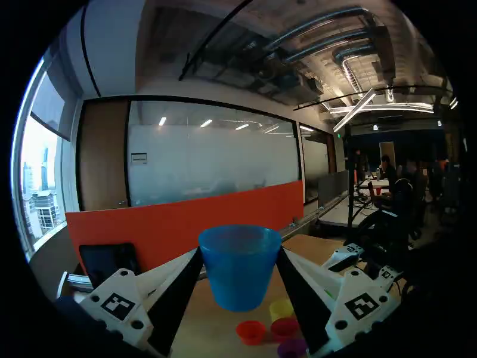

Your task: Pour water

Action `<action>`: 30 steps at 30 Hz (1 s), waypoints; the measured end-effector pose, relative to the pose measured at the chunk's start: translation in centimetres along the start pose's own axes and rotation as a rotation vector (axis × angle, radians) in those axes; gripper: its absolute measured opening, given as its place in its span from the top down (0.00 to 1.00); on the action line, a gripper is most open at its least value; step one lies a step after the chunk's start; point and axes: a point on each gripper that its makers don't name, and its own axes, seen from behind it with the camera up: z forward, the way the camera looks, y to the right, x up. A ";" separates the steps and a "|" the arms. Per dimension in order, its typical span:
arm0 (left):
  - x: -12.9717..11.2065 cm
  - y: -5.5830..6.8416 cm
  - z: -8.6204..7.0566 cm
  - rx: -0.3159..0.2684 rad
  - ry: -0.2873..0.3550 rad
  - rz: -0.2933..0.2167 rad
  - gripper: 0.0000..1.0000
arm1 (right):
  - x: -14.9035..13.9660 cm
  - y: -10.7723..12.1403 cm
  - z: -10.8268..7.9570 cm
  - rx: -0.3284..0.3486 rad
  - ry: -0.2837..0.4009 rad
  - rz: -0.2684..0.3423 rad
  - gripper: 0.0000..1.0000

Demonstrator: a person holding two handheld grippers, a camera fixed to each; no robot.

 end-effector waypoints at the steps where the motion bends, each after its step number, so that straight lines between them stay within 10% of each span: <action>1: -0.3 -0.1 -0.1 0.001 -0.004 -0.003 0.14 | -0.1 0.1 -0.1 -0.002 -0.004 0.001 0.09; 30: -12.1 -1.6 -2.2 0.007 -0.161 -0.063 0.14 | -2.2 6.6 -4.5 -0.145 -0.112 0.014 0.09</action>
